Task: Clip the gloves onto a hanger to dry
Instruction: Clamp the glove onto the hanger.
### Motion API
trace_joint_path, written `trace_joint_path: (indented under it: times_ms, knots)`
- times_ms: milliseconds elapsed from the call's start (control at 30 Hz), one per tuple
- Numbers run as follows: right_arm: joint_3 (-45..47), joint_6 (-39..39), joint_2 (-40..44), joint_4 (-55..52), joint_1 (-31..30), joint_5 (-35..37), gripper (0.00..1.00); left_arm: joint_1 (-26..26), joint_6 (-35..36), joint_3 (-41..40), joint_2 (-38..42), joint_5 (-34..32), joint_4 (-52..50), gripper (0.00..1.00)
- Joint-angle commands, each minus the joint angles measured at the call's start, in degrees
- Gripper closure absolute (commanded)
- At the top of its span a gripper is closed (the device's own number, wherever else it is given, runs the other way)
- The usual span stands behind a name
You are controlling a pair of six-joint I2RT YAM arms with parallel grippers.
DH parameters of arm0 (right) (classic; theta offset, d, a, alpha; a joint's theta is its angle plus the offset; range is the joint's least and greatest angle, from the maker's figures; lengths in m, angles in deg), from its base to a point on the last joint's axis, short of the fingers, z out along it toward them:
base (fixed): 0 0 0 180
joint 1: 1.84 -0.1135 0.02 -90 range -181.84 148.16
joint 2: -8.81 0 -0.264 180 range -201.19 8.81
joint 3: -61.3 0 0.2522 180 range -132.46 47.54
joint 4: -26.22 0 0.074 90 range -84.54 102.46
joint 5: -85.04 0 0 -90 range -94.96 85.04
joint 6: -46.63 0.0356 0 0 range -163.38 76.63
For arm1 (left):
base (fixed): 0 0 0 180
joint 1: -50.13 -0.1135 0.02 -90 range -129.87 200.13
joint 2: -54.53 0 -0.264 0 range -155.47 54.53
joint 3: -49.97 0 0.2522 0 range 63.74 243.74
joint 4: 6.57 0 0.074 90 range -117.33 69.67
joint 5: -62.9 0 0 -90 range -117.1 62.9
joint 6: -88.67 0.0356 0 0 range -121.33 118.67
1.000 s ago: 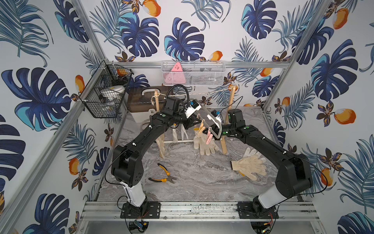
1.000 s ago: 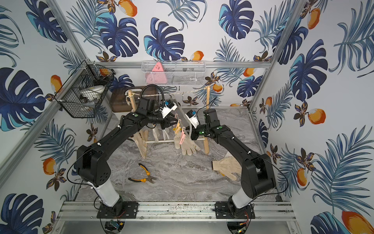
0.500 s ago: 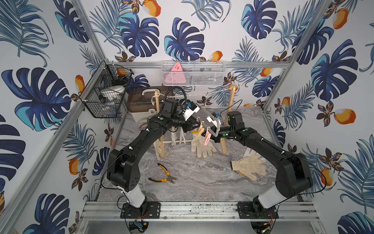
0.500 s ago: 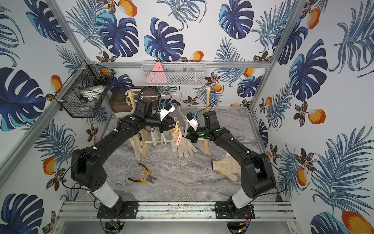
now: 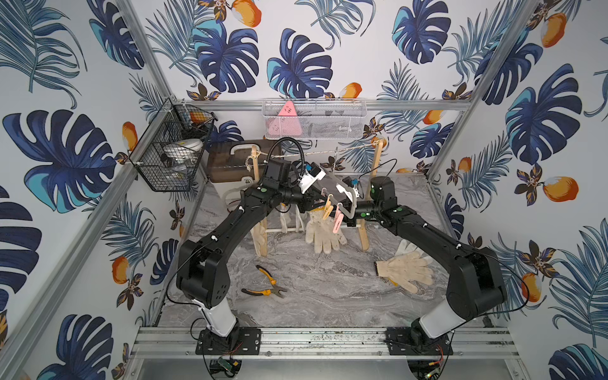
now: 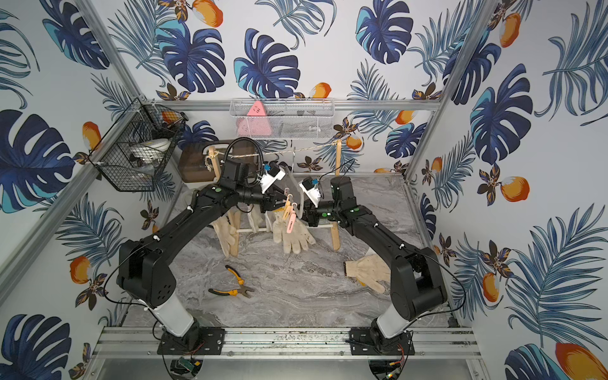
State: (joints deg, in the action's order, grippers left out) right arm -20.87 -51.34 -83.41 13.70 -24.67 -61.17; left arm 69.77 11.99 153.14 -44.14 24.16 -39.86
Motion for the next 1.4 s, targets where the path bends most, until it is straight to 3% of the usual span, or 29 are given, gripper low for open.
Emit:
trace_joint_path:
  times_ms: [0,767,967,1267,1367]
  knots:
    - [-1.2,-0.1,-0.4,0.6,-0.1,-0.1,1.00,-0.1,0.6,1.0,-0.4,2.7,-0.1,0.77]
    - [5.6,7.4,2.1,16.6,0.1,3.7,1.00,-0.2,0.3,1.2,-1.3,3.4,-0.5,0.77]
    - [5.8,8.1,1.9,17.1,0.1,3.3,1.00,-0.1,-1.5,0.8,-0.8,2.1,1.4,0.66]
    - [6.0,8.8,2.4,18.0,0.1,3.9,1.00,-0.2,-1.7,0.8,-0.7,1.7,1.9,0.62]
    - [5.9,9.1,2.2,18.2,0.1,4.0,1.00,-0.1,-1.9,0.7,-0.3,1.4,2.0,0.53]
